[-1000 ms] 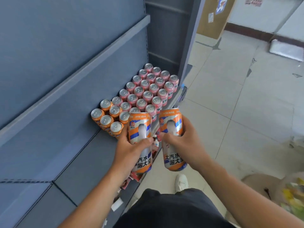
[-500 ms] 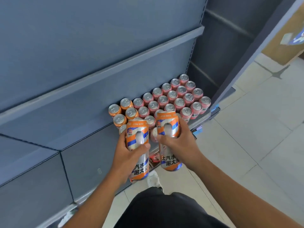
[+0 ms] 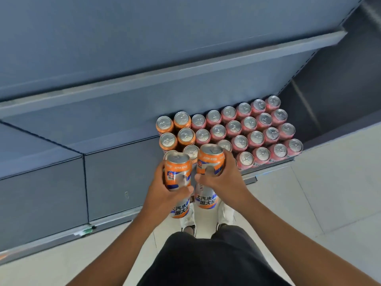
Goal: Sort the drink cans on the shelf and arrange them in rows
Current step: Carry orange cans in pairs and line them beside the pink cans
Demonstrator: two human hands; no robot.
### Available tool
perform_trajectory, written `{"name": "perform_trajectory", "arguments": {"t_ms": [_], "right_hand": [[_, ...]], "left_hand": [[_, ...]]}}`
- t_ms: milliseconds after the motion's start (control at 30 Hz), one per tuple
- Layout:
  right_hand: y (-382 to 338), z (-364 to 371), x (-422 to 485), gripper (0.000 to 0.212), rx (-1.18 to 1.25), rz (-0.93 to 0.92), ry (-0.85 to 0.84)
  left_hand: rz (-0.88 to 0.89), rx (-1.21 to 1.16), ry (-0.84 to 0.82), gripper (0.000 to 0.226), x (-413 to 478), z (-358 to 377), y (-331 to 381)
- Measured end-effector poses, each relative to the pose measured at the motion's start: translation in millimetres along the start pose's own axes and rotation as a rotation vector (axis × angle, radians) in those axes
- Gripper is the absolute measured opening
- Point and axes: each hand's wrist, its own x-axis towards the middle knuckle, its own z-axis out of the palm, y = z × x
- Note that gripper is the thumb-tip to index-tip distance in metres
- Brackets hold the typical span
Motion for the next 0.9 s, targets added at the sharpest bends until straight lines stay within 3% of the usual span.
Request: {"name": "perform_trajectory", "arguments": {"t_ms": [233, 500, 900], "right_hand": [[24, 8, 39, 0.079, -0.070, -0.001, -0.197], [47, 22, 62, 0.063, -0.215, -0.030, -0.102], [88, 28, 61, 0.071, -0.617, -0.191, -0.118]], "left_hand": [[-0.011, 0.009, 0.102, 0.079, 17, 11, -23], [0.044, 0.082, 0.251, 0.071, 38, 22, -49], [-0.015, 0.177, 0.356, 0.077, 59, 39, -99]]}}
